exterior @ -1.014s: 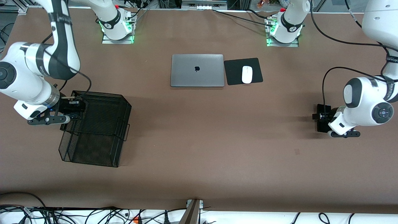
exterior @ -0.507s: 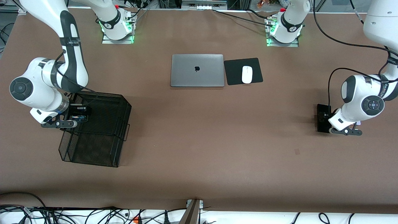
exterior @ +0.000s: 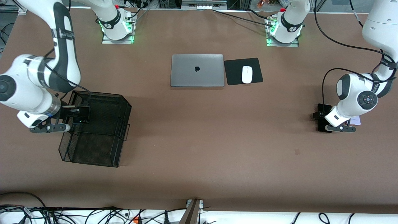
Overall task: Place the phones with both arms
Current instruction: 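Drop the flip phone into the basket while the left gripper grasps the black phone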
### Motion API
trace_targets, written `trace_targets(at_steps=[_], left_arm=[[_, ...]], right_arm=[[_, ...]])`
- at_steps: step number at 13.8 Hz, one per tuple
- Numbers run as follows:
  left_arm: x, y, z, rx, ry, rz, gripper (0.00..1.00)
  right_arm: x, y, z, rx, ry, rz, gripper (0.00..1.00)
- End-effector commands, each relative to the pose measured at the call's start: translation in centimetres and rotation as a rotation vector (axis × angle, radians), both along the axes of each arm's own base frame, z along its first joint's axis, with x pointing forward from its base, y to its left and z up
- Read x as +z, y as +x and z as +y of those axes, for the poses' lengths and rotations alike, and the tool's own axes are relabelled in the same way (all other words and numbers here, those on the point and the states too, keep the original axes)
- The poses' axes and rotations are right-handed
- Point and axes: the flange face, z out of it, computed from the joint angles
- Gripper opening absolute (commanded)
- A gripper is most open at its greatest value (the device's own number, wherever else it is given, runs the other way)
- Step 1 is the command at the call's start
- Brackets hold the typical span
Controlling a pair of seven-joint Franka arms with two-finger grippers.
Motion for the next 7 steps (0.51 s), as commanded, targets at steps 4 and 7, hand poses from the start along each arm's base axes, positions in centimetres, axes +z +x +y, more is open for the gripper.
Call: trace_targets(at_steps=[4, 7], left_arm=[[-0.1, -0.6, 1.1, -0.024, -0.035, -0.004, 0.64], [0.3, -0.4, 1.1, -0.024, -0.031, -0.006, 0.25]], right_arm=[[5.9, 0.4, 4.1, -0.055, -0.035, 0.05, 1.0], [6.1, 0.3, 5.7, -0.06, -0.036, 0.044, 1.0]])
